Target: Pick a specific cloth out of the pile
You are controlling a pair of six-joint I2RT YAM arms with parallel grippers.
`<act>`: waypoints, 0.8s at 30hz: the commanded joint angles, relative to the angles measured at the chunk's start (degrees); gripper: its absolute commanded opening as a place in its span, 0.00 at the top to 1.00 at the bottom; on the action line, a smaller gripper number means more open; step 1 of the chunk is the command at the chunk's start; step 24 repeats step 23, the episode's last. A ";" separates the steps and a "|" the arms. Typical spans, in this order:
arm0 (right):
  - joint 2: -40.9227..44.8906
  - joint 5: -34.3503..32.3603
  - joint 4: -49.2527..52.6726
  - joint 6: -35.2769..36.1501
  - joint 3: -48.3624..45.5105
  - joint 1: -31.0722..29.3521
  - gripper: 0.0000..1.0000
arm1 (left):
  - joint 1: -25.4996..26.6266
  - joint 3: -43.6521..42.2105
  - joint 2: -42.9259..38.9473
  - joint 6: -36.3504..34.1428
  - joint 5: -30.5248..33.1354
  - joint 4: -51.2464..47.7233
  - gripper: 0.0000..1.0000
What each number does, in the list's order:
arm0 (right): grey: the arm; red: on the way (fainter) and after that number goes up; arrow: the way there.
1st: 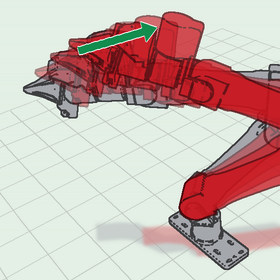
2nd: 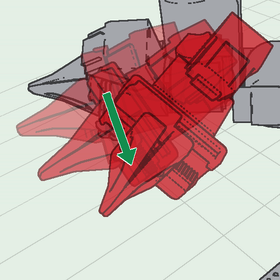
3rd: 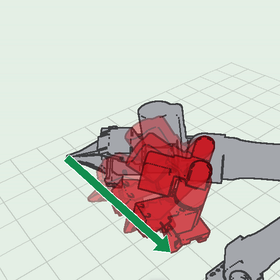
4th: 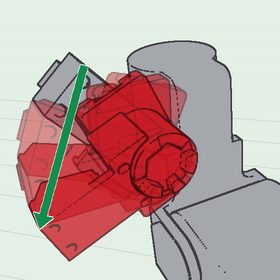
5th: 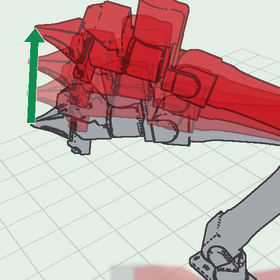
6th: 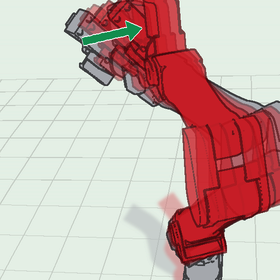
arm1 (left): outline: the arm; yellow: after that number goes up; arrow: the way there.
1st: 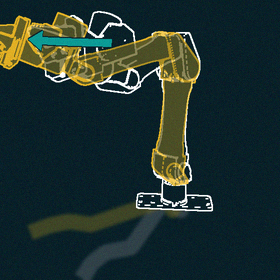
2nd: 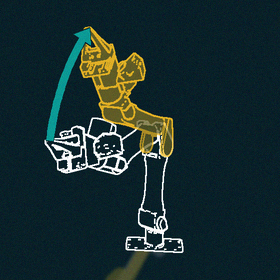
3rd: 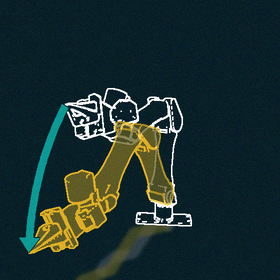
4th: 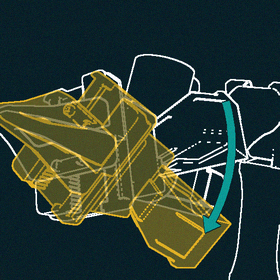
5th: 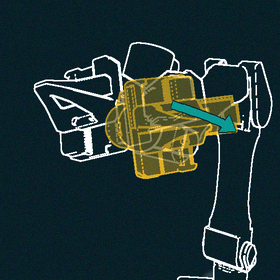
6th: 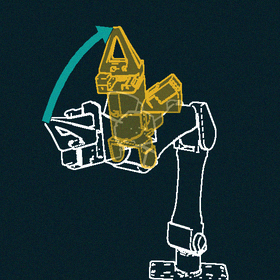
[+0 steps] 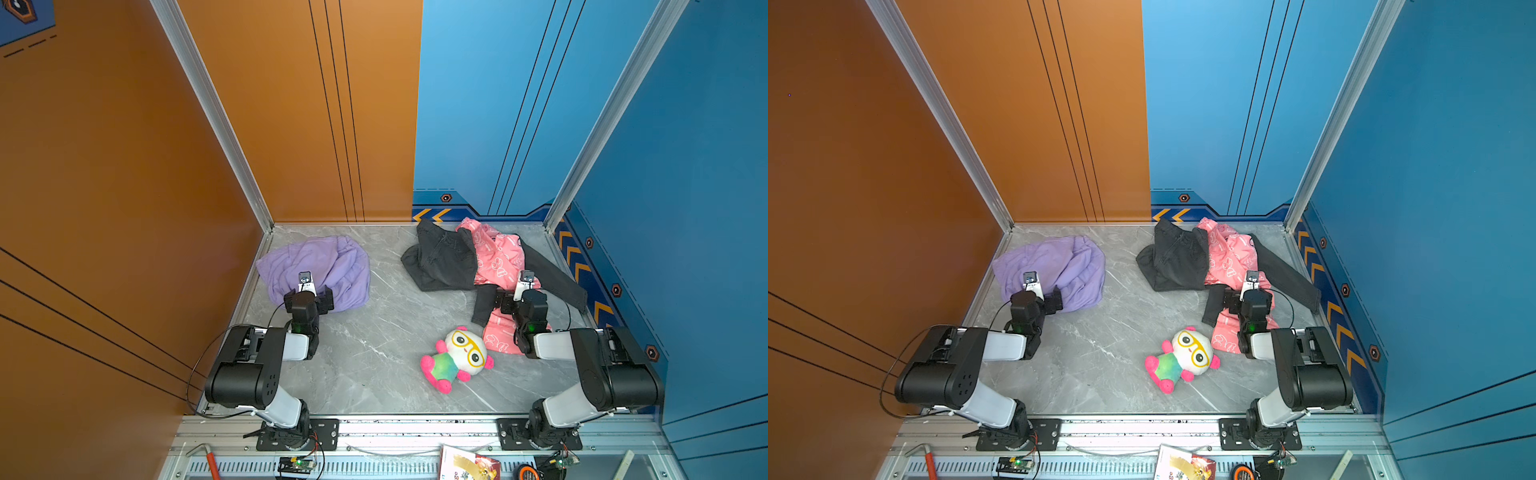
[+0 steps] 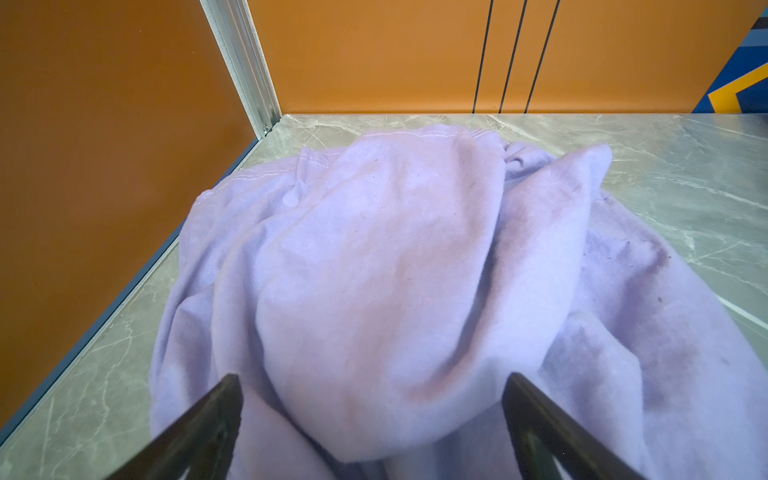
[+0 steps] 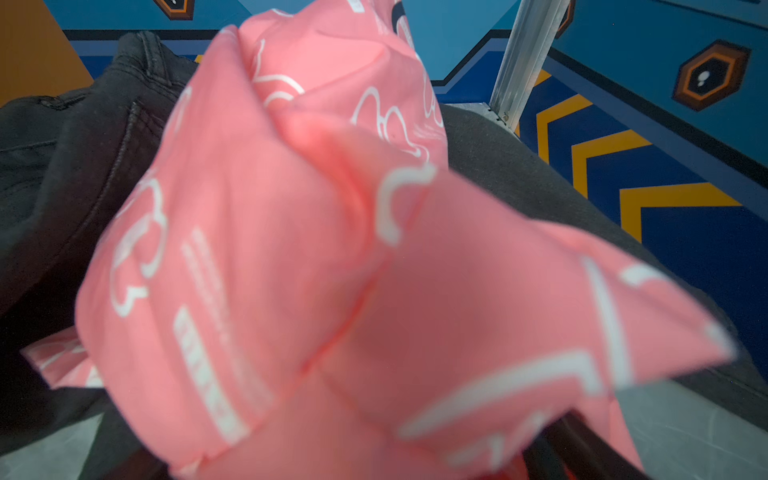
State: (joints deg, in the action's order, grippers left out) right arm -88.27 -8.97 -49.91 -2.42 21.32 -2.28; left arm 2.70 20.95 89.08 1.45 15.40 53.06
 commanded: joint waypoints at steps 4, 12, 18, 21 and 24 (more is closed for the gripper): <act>-0.37 -1.90 -3.57 -0.02 -0.62 -1.14 0.00 | 0.46 0.03 0.33 -0.64 0.97 1.10 0.02; -0.41 -1.30 -3.24 -0.11 -0.45 -0.97 0.00 | 0.46 0.03 0.31 -0.63 1.03 1.17 0.02; -0.41 2.10 -1.77 -1.08 0.30 0.79 0.00 | 0.46 0.10 0.35 -0.63 1.04 1.17 0.02; -0.41 1.85 -1.94 -1.05 0.21 0.66 0.00 | 0.46 0.06 0.36 -0.63 1.01 1.21 0.02; -0.41 1.49 -2.12 -0.84 0.04 0.40 0.00 | 0.55 0.03 0.32 -0.69 1.10 1.17 0.02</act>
